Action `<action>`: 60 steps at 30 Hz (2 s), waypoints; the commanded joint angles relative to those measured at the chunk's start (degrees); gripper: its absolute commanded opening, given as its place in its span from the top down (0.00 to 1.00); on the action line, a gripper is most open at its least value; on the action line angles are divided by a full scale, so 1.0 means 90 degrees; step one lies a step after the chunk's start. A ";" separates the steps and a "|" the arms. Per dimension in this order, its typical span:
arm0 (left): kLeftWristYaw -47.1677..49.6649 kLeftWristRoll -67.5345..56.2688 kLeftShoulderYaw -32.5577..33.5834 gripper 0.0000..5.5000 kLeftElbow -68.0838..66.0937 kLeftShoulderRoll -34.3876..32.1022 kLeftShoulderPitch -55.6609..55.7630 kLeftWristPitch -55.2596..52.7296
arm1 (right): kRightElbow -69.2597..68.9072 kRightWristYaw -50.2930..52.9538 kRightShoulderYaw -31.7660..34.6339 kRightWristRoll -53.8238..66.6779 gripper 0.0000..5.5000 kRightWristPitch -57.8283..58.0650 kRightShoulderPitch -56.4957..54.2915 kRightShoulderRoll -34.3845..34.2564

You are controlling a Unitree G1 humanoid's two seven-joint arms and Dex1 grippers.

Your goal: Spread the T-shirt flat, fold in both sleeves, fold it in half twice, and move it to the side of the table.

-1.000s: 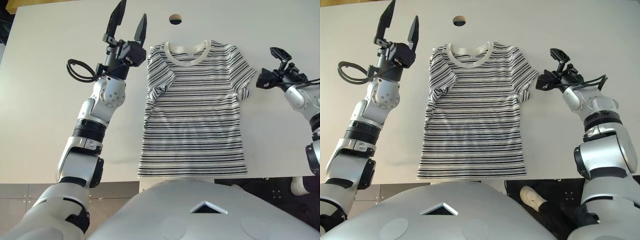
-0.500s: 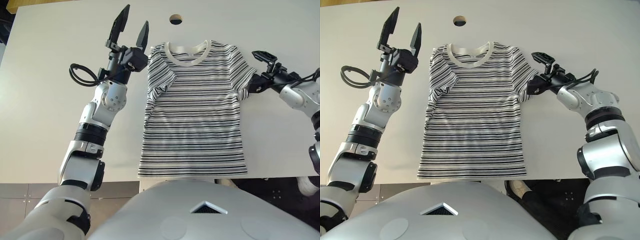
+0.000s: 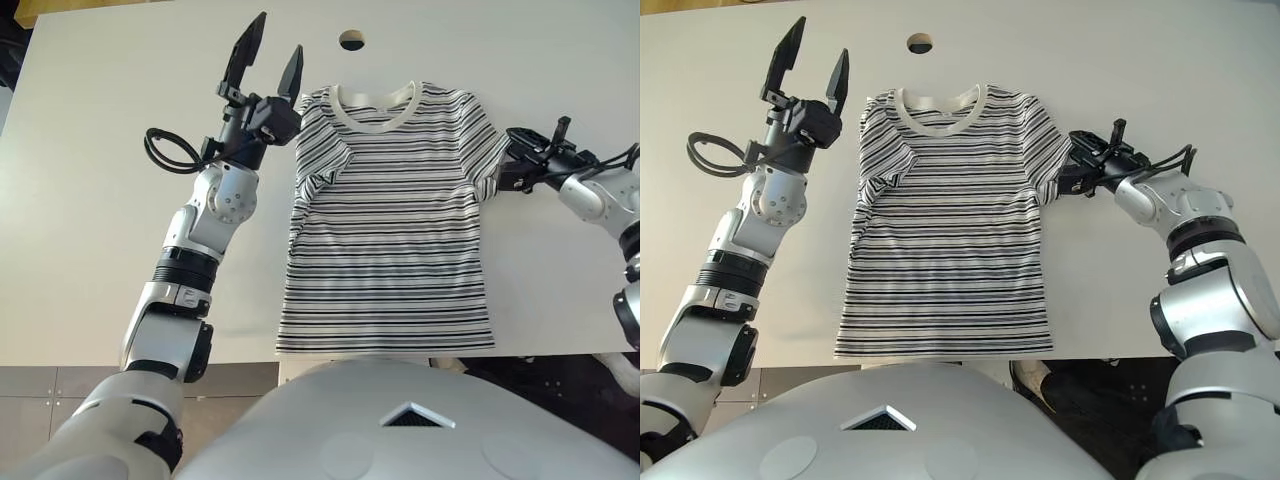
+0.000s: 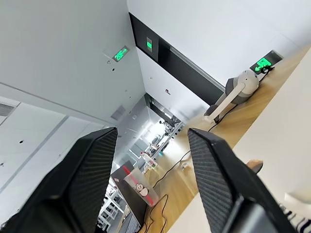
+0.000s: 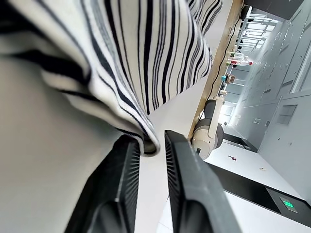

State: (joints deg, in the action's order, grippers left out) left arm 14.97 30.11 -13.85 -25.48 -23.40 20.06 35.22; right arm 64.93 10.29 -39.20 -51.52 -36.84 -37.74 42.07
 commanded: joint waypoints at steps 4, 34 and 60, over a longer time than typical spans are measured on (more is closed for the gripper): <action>-0.0156 0.0124 -0.0057 0.51 0.0094 0.0074 0.0083 0.0017 | -0.0011 -0.0118 -0.0103 0.0025 0.98 0.0013 0.0722 0.0029; 0.0061 0.0063 0.0146 0.51 -0.0455 0.0331 0.0015 0.0221 | -0.4147 -0.0838 0.1599 0.1517 0.98 0.0245 0.1791 -0.0630; -0.3111 -0.1267 0.0531 0.51 0.1601 -0.3670 -0.3611 0.1323 | -0.8062 -0.3137 0.4339 0.3534 0.48 0.0221 0.7323 0.1650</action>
State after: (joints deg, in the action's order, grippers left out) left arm -8.72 21.71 -11.10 -14.45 -51.46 -7.76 47.84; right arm -4.89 -15.99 -4.34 -17.81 -36.66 21.63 54.34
